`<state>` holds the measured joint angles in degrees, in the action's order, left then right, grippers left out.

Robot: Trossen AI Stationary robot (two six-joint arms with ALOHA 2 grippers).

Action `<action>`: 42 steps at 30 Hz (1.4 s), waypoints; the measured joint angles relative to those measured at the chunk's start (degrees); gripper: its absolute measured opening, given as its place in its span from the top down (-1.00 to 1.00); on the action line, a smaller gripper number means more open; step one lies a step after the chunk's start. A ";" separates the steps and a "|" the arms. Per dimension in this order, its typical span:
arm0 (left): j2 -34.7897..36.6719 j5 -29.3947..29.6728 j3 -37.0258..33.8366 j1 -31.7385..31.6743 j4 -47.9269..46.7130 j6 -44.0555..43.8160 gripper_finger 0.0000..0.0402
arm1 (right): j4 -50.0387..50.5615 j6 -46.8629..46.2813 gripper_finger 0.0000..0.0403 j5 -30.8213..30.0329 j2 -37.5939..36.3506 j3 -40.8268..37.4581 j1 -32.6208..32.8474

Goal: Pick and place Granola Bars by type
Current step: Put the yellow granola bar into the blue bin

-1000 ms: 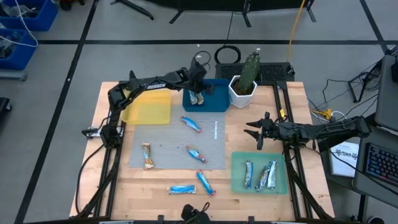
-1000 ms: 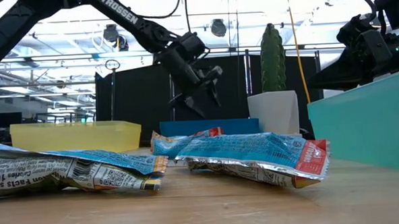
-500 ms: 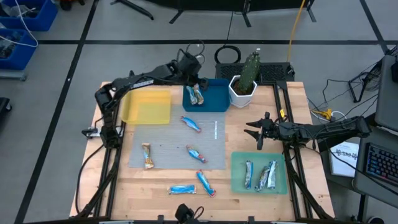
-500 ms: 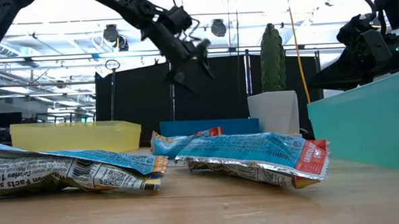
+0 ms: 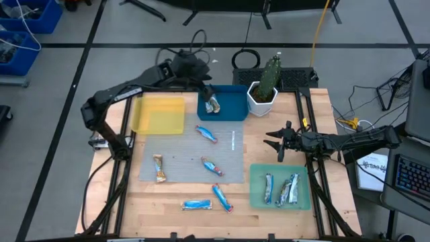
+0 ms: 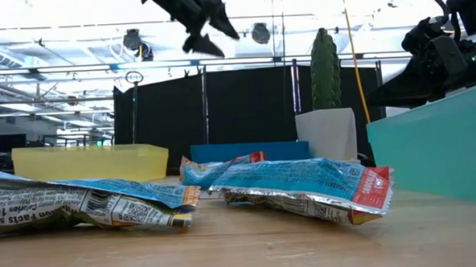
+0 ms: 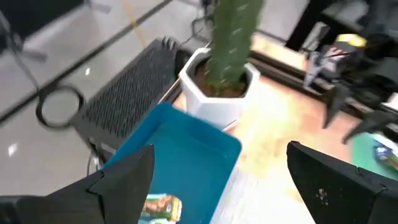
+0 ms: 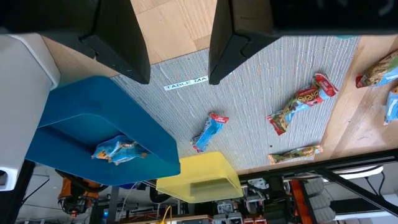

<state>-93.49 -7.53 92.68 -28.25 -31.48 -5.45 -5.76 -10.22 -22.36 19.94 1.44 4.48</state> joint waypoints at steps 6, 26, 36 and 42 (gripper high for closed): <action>4.41 -0.11 0.00 3.40 -0.01 8.36 -0.82 | 0.00 0.00 0.22 -0.01 0.00 -0.01 0.01; 20.49 -2.15 0.00 5.88 -15.00 17.04 -0.82 | 0.00 0.00 0.22 0.01 0.00 -0.01 0.01; 28.51 -13.35 0.00 6.69 -23.40 23.10 -0.82 | 0.00 0.00 0.22 0.00 0.00 0.01 0.01; 32.24 -13.47 -0.02 11.26 -28.17 28.14 -0.82 | 0.00 0.00 0.22 0.00 0.00 0.00 0.01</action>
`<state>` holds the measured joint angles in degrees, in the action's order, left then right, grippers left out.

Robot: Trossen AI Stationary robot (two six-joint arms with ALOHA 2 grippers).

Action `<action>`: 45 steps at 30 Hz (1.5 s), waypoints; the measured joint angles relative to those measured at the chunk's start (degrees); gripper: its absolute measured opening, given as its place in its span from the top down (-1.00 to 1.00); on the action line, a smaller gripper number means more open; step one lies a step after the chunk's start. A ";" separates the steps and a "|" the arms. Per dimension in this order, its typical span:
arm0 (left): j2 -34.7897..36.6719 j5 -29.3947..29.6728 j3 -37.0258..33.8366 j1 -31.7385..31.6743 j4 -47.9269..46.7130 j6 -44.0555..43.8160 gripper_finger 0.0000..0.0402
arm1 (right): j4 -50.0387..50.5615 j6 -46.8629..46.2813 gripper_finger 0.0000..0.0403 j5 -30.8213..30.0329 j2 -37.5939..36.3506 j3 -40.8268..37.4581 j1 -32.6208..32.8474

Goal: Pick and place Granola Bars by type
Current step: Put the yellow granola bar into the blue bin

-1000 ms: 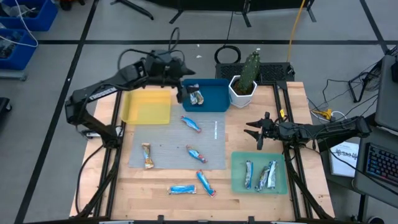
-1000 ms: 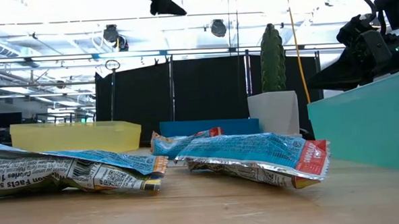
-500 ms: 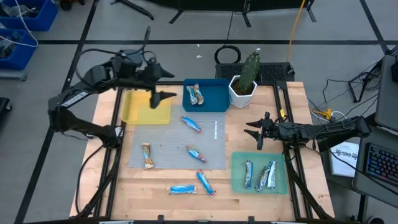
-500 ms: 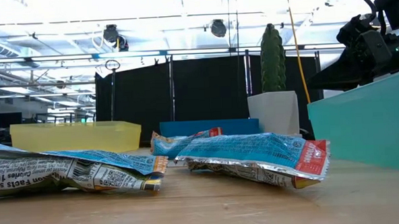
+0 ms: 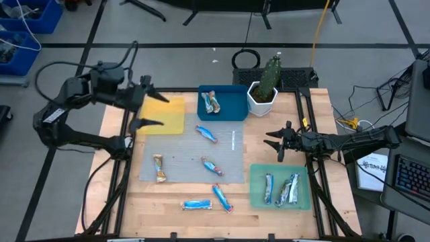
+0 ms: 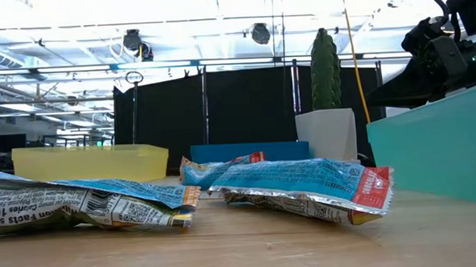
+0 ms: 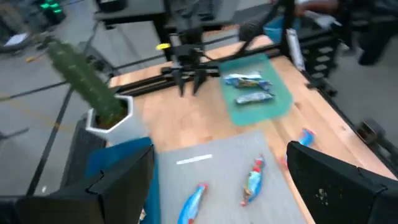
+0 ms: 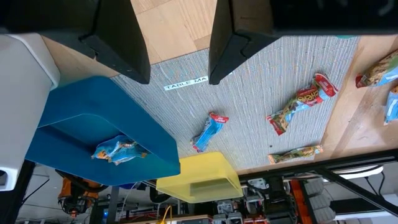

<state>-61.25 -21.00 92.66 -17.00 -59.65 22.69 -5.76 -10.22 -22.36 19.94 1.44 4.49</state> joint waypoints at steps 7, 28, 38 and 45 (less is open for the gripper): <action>0.09 0.50 -0.05 9.12 -1.11 -0.24 -0.82 | 0.00 0.00 0.22 -0.01 0.00 0.01 0.00; -1.55 28.23 -21.37 37.57 8.36 -27.17 -0.82 | 0.00 0.00 0.22 -0.01 -0.02 0.00 0.00; -7.43 34.30 -29.47 44.57 22.09 -35.56 -0.82 | 0.00 0.00 0.22 -0.01 -0.01 -0.01 -0.02; -13.84 36.84 -29.53 49.46 25.65 -41.04 -0.82 | 0.00 -0.01 0.22 0.00 0.00 0.00 0.00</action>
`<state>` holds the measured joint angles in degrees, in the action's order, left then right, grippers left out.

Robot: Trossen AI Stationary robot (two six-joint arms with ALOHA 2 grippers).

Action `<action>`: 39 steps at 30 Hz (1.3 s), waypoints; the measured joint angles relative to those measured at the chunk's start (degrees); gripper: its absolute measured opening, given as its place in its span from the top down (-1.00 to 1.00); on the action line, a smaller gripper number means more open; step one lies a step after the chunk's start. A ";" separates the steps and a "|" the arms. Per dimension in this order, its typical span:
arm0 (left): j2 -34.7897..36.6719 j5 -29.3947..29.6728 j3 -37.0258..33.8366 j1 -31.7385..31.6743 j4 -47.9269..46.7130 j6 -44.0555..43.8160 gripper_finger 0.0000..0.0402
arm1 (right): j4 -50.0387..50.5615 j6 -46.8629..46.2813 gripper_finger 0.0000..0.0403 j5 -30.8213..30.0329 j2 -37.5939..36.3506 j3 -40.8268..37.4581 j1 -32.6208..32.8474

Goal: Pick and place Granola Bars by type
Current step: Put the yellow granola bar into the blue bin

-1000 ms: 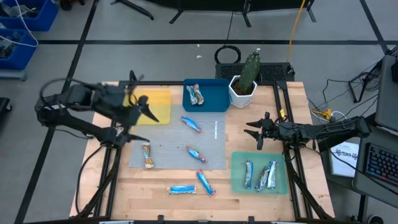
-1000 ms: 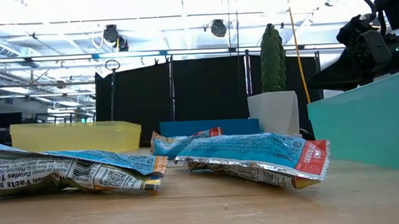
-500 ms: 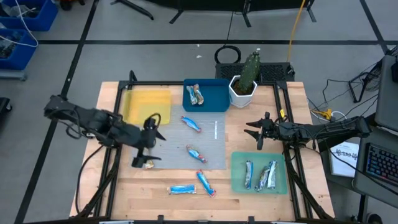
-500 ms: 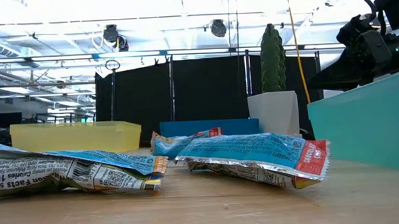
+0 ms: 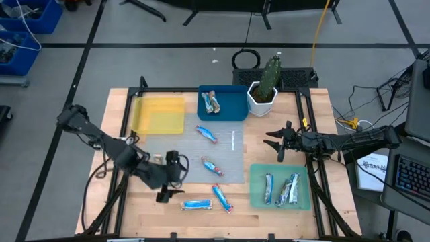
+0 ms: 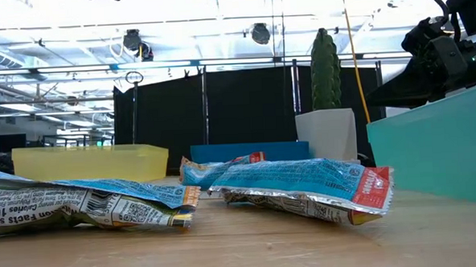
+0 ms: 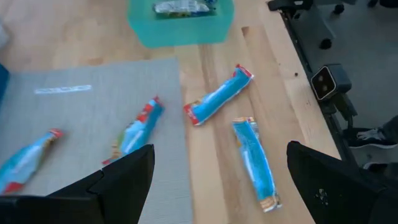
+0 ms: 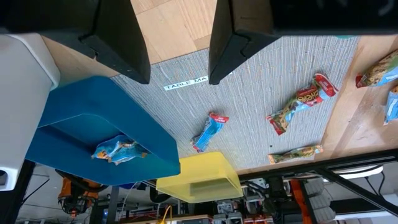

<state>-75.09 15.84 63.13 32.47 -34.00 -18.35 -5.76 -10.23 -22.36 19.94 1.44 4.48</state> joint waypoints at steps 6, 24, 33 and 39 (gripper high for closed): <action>-6.20 0.89 -0.04 2.79 3.61 -6.20 -0.82 | 0.00 0.01 0.22 -0.01 -0.01 0.00 0.00; -24.17 0.75 -0.04 7.04 12.14 -20.12 -0.82 | 0.00 0.01 0.22 0.00 -0.02 -0.01 -0.01; -31.37 -1.13 -0.04 7.02 11.78 -22.92 -0.82 | 0.00 0.01 0.22 -0.01 0.00 -0.01 0.00; -33.70 -1.21 0.01 6.97 11.82 -24.21 -0.82 | 0.00 0.01 0.22 0.01 -0.01 0.00 -0.01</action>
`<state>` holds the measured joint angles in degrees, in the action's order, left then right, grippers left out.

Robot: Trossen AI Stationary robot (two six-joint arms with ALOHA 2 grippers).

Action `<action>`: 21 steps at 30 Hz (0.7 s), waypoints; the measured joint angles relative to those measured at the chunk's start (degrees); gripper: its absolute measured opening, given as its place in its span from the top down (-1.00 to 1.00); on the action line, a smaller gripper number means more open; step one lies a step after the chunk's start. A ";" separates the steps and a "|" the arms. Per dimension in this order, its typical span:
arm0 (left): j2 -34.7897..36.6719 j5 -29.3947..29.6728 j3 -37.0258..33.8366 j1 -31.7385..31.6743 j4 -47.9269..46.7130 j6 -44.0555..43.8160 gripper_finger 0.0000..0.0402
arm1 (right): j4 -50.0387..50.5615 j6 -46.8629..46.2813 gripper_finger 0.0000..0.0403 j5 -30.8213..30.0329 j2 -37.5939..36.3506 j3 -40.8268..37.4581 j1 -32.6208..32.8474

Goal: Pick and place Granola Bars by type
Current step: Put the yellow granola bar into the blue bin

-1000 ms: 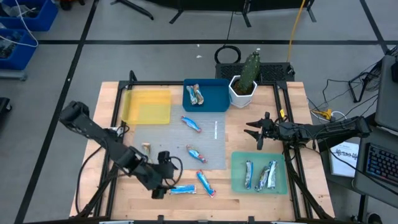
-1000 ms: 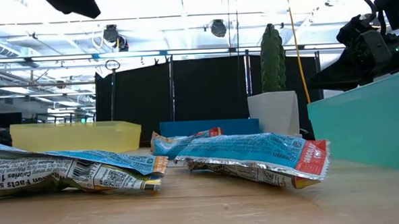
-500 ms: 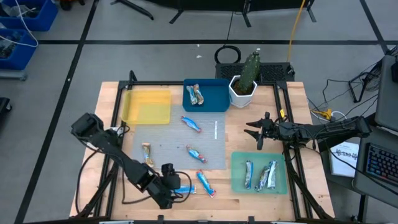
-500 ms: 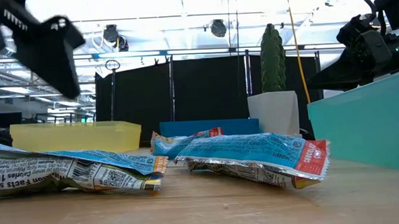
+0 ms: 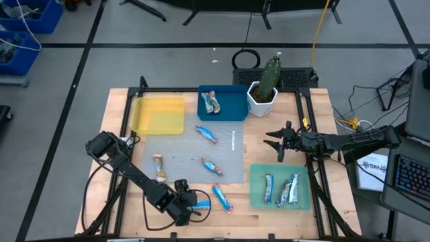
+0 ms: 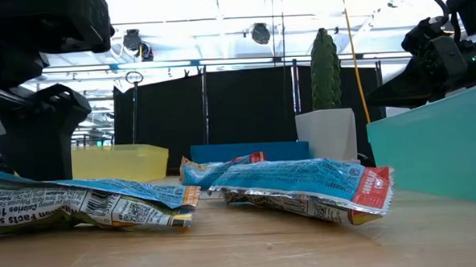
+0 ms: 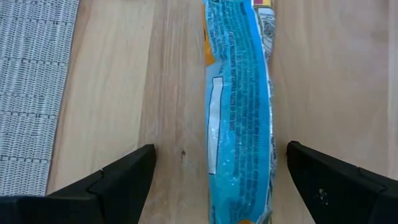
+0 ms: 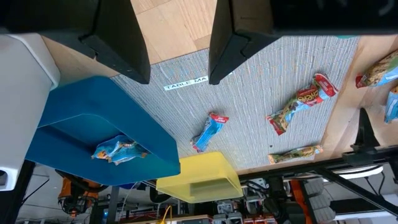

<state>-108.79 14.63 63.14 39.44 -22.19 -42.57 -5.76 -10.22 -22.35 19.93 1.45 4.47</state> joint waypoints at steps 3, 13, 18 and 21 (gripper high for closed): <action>-0.29 0.01 0.08 -0.11 0.01 -0.51 -0.82 | 0.00 0.00 0.22 0.00 0.01 0.01 0.02; -0.37 -0.48 0.10 -0.61 -0.05 -1.29 -0.70 | 0.00 0.00 0.22 0.00 0.01 -0.01 0.02; -0.40 0.02 0.03 -0.66 -0.27 -1.25 -0.42 | 0.00 0.00 0.22 -0.02 0.01 -0.01 0.02; -0.44 -0.02 0.03 -0.70 0.02 -1.22 -0.28 | 0.00 0.00 0.22 -0.02 0.01 -0.01 0.00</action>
<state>-109.23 14.61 63.18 38.74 -22.17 -43.79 -5.76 -10.22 -22.37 19.94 1.43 4.47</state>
